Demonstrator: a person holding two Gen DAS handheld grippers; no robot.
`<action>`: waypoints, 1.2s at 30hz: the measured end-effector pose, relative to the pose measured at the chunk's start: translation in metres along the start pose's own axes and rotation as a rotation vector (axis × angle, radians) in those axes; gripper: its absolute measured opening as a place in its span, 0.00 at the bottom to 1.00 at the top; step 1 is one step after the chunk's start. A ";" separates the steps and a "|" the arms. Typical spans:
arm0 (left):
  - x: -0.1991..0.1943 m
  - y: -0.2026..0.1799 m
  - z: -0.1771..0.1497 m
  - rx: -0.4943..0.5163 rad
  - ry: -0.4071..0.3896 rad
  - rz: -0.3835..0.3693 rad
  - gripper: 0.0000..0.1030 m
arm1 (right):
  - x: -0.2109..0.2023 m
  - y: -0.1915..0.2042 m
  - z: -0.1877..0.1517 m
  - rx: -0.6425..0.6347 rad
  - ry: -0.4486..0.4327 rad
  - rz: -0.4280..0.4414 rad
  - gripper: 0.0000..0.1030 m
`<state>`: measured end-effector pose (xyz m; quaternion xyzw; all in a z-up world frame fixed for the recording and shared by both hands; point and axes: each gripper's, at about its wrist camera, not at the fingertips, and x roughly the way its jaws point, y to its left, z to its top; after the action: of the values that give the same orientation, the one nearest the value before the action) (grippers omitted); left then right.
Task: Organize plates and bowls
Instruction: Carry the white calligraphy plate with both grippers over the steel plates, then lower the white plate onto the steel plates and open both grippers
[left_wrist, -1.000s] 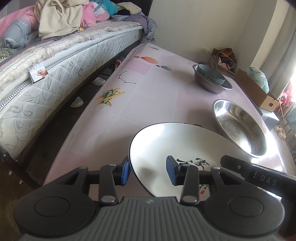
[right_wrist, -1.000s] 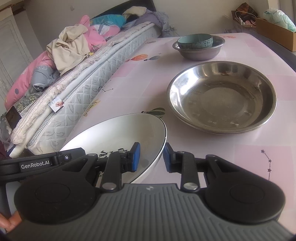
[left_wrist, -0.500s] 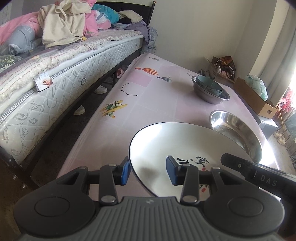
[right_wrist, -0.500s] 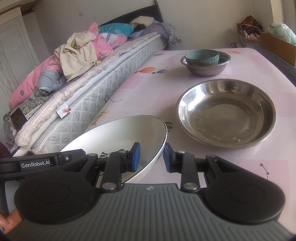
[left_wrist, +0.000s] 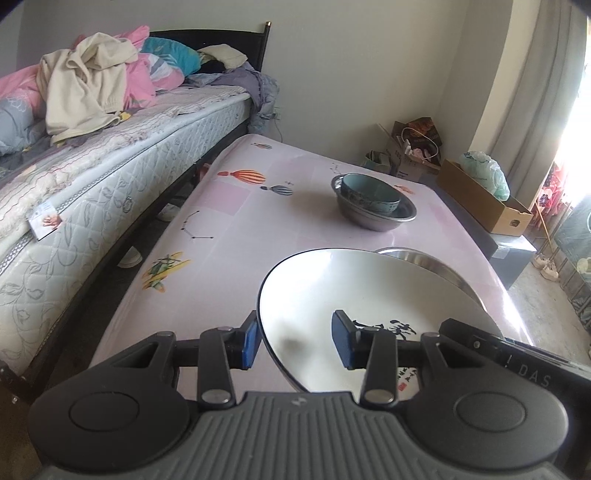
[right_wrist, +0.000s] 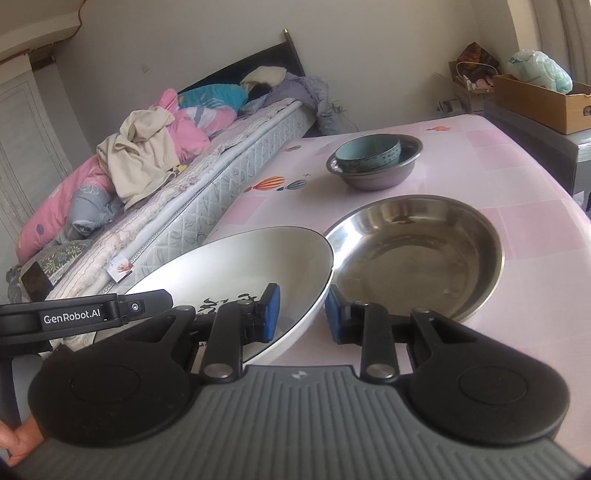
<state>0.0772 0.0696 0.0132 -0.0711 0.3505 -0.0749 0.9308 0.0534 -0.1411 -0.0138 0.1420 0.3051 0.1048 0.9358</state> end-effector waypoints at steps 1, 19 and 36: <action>0.004 -0.007 0.002 0.006 -0.001 -0.012 0.40 | -0.002 -0.009 0.003 0.009 -0.008 -0.014 0.26; 0.098 -0.078 0.004 0.074 0.167 -0.099 0.40 | 0.011 -0.121 0.018 0.105 0.020 -0.173 0.26; 0.102 -0.083 0.017 0.111 0.133 -0.115 0.55 | 0.027 -0.139 0.044 0.112 -0.034 -0.210 0.31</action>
<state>0.1575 -0.0293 -0.0243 -0.0341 0.4023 -0.1520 0.9021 0.1170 -0.2726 -0.0402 0.1633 0.3078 -0.0134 0.9372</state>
